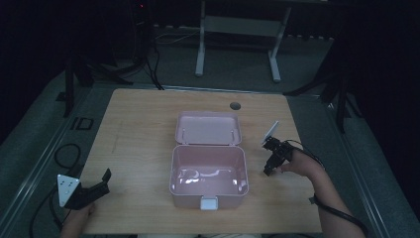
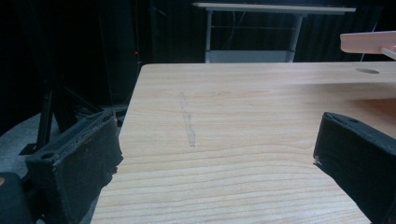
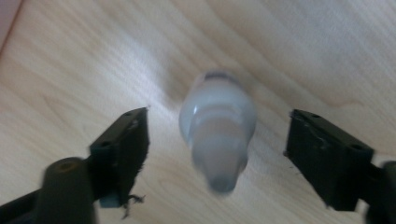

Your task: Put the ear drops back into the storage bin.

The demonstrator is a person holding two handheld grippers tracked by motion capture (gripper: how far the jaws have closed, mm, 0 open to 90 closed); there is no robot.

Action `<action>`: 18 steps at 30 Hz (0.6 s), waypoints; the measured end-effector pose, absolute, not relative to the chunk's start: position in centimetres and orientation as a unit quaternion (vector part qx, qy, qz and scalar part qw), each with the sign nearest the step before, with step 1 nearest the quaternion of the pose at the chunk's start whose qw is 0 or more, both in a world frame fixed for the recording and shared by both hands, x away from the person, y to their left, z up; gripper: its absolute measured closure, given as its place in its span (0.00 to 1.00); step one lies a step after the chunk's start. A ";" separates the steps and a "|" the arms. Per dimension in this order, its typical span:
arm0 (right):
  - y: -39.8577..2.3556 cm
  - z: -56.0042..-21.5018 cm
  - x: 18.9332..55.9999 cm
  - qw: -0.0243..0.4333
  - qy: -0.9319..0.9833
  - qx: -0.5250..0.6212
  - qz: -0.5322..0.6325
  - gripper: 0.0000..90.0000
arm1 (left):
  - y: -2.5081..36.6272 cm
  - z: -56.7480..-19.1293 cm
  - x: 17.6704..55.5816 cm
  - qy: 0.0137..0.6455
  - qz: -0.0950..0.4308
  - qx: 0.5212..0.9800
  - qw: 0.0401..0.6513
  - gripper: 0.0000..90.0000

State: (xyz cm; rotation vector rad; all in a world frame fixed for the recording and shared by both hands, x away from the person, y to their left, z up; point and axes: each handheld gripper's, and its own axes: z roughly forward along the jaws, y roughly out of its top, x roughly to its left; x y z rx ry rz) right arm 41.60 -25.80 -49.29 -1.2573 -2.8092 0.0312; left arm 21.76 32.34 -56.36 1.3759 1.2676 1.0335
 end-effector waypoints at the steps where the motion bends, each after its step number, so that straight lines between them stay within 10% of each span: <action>1: -25.8 -49.3 41.6 0.032 -0.912 -0.408 0.010 0.26 | 32.3 -56.4 21.8 0.520 0.424 0.564 0.481 0.01; 10: -24.9 -50.6 42.6 0.054 -0.914 -0.401 0.028 0.60 | 32.3 -56.4 21.8 0.519 0.424 0.565 0.481 0.01; 18: -24.4 -50.3 42.2 0.050 -0.930 -0.361 0.044 0.66 | 32.3 -56.4 21.8 0.519 0.424 0.566 0.480 0.01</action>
